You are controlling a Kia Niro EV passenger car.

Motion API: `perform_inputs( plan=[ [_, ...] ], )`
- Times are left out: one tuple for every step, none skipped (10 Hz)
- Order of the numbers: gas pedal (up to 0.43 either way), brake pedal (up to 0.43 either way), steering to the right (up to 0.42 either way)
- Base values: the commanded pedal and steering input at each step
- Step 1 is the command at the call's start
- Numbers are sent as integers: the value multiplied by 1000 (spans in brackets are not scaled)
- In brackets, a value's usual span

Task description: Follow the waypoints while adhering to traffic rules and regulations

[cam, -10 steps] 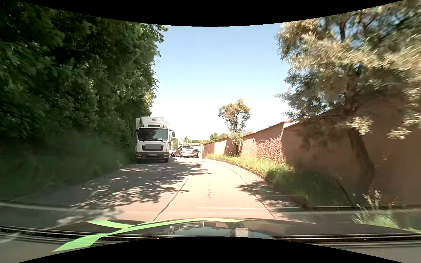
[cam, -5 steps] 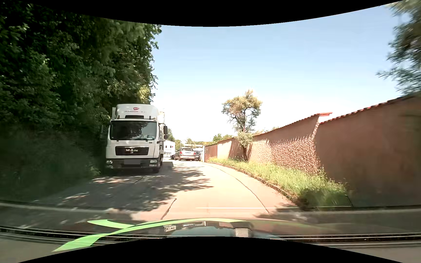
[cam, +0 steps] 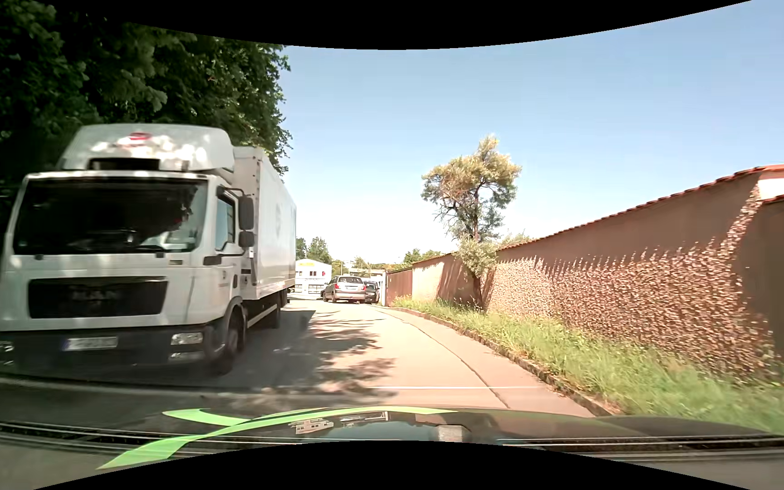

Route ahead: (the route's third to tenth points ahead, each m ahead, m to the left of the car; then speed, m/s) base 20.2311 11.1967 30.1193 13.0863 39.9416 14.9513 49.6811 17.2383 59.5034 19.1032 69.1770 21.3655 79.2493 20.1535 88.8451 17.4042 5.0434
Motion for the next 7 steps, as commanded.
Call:
perform_inputs(
  plan=[
    [150,0,-35],
    [157,0,-40],
    [157,0,-44],
    [157,0,-50],
    [157,0,-63],
    [157,0,-75],
    [157,0,-82]
  ],
)
